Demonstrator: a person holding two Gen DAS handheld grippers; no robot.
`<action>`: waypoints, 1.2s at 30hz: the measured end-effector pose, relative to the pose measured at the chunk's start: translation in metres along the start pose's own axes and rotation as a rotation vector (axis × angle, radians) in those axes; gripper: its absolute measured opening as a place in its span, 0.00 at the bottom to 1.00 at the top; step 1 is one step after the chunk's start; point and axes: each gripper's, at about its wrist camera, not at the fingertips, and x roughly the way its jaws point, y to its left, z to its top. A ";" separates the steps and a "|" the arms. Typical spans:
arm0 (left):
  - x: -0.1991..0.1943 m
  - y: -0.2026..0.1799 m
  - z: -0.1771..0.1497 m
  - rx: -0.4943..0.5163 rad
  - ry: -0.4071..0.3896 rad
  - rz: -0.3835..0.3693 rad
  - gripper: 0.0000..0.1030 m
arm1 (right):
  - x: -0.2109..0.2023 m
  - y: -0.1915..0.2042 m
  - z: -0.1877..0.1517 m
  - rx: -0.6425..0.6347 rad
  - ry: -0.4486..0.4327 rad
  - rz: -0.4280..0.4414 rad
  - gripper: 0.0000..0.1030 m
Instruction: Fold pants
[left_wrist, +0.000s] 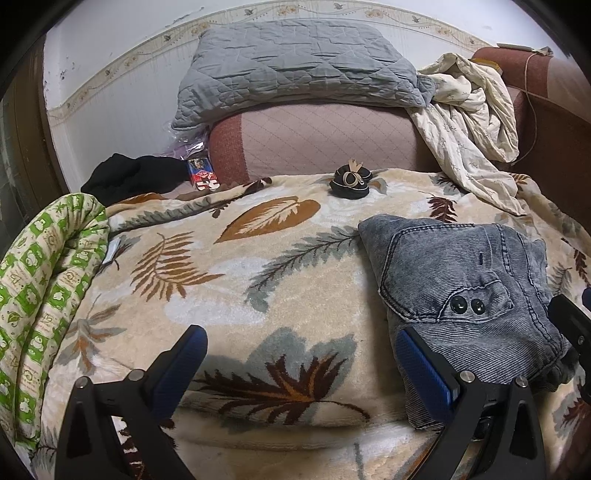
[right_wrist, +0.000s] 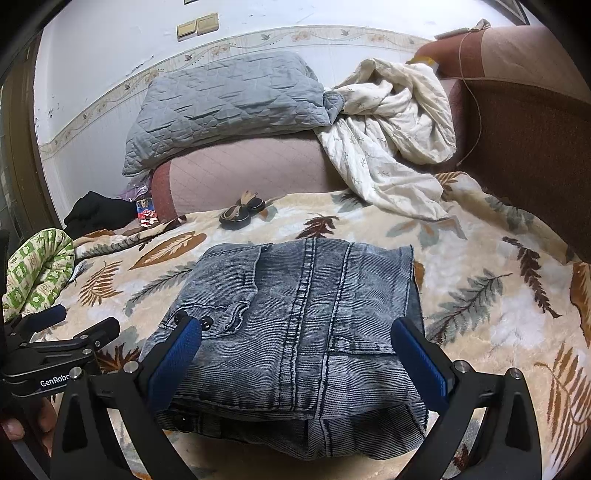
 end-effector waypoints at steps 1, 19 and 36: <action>0.000 0.000 0.000 -0.001 0.000 0.000 1.00 | 0.000 0.000 0.000 0.000 0.000 0.000 0.99; 0.000 -0.002 -0.001 0.007 0.006 -0.006 1.00 | 0.001 0.002 0.000 -0.008 0.009 0.009 0.99; 0.002 -0.001 0.000 -0.010 0.012 -0.015 1.00 | 0.003 0.000 -0.001 -0.006 0.014 0.011 0.99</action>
